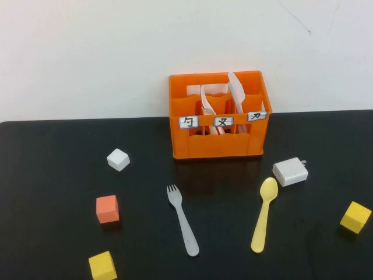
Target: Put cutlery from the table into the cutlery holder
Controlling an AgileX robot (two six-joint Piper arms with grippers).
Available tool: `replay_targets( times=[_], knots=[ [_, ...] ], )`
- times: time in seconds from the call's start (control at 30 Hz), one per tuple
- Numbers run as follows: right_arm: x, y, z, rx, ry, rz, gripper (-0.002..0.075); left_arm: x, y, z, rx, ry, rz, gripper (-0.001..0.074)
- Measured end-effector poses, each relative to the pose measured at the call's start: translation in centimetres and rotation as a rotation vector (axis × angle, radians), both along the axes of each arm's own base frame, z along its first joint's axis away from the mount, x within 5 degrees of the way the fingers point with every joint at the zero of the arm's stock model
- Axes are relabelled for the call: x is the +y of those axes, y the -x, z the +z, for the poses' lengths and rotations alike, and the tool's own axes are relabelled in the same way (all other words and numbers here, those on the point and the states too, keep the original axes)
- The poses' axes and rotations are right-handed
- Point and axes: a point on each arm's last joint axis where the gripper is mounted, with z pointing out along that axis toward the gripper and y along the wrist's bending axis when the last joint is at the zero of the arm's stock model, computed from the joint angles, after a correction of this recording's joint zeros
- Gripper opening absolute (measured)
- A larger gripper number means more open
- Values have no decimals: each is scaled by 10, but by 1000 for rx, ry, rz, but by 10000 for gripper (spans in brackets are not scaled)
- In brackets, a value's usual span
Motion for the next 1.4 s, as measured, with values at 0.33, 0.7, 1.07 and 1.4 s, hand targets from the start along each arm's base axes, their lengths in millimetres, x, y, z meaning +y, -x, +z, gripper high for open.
replay_targets(
  times=[0.33,0.7,1.07,1.4],
  knots=[
    [0,5,21,66,64,-16,-2,8,-8,14,331,269,-81,-2],
    [-1,10,49,130,70,-29,-2,-13,-54,51,848,27,-146,-3],
    [1,-14,63,507,48,17,-2,-30,-122,24,1394,-103,-271,-3],
    [29,-39,36,830,227,384,-2,-59,-169,-13,1608,-232,-650,-2]
  ],
)
